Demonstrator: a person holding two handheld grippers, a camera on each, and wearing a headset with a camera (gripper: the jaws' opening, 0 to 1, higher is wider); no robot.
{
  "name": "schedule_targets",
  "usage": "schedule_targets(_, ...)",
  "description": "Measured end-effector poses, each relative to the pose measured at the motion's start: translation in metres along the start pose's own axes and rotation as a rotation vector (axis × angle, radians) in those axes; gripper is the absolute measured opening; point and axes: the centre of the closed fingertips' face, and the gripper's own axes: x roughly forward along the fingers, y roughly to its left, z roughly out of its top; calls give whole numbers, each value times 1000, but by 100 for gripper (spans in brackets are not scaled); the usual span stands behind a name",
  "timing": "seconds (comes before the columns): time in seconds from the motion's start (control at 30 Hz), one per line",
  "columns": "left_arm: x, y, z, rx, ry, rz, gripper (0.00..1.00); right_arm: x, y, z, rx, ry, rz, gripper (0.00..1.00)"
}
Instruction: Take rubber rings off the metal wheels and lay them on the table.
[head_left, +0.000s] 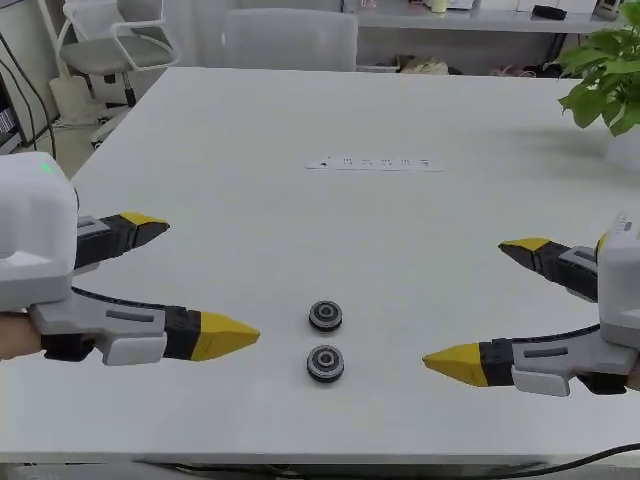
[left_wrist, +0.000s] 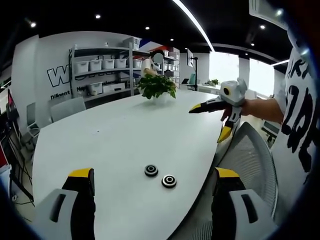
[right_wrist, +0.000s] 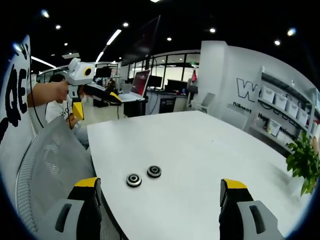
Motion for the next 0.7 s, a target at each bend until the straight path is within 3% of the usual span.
schedule_targets(0.2, 5, 0, 3, 7, -11, -10, 96, 9, 1, -2, -33, 6, 23, 99)
schedule_targets(0.4, 11, -2, -1, 29, -3, -23, 94, 19, 7, -2, -61, 2, 58, 99)
schedule_targets(0.47, 13, -3, -4, 31, 3, -31, 94, 21, 7, 2, -113, -20, 60, 96)
schedule_targets(0.7, 23, -8, -8, 70, 22, -63, 94, 30, 12, 9, -122, -50, 98, 94)
